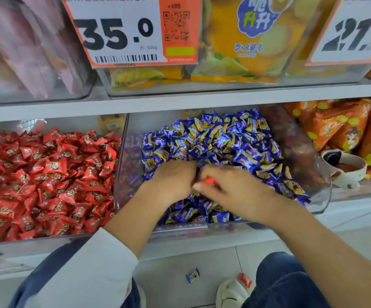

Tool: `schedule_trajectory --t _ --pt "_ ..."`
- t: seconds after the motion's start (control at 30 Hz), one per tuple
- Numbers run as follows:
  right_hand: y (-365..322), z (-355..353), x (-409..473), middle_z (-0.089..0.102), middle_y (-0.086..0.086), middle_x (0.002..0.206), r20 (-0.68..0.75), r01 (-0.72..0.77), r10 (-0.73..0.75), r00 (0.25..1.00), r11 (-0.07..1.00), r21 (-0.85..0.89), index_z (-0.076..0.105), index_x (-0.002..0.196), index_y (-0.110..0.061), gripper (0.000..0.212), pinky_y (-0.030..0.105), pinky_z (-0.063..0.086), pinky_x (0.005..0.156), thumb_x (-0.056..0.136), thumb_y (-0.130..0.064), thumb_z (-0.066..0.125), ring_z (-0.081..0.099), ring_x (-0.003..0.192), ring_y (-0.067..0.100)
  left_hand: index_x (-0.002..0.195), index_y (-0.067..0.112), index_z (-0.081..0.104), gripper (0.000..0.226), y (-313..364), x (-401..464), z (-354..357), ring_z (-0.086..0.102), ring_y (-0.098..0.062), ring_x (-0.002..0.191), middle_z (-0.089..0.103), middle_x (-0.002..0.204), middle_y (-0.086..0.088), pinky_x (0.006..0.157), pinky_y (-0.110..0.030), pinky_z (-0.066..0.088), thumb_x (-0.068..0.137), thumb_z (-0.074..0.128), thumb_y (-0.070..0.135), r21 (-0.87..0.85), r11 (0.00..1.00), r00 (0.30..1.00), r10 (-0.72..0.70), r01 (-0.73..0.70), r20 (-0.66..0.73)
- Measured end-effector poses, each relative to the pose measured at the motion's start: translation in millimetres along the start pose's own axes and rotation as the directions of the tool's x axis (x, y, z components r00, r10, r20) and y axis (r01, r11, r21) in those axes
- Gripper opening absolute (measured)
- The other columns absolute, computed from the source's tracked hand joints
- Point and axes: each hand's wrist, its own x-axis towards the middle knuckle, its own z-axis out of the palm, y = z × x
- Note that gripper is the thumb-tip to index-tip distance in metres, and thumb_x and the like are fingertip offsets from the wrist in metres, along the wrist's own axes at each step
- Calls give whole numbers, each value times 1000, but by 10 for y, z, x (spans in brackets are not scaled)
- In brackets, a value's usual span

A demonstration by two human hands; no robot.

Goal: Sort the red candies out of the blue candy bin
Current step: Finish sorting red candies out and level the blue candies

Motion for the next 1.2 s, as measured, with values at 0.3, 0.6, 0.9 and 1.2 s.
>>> schedule_trajectory --t 0.3,0.6,0.9,1.2 --pt "440 34 216 57 3 115 26 -105 128 991 897 -430 53 107 -15 35 35 19 111 98 -45 37 46 119 20 115 17 55 25 -245 -221 -153 56 -26 96 62 103 -6 71 -34 43 90 49 17 92 994 997 -51 57 -64" --pt "337 -123 162 62 4 79 -199 -232 151 968 836 -497 60 88 -15 43 31 40 84 92 -54 42 57 88 24 96 14 49 18 -213 -334 -234 52 -21 77 55 81 -2 64 -33 42 94 48 32 -44 997 974 -75 67 -213" --pt "318 138 360 63 12 109 26 -156 171 985 946 -285 53 128 -25 42 41 53 75 91 -7 46 62 94 32 138 9 37 46 46 88 82 53 -32 106 48 123 -14 74 -36 40 93 44 6 -95 992 995 -82 86 50" --pt "499 -18 479 54 16 103 189 -480 552 812 816 -322 30 141 -6 48 32 37 57 94 -7 42 53 77 27 147 2 15 60 -16 307 42 55 -30 101 48 130 -19 71 -33 41 93 41 3 -365 869 940 -283 335 190"
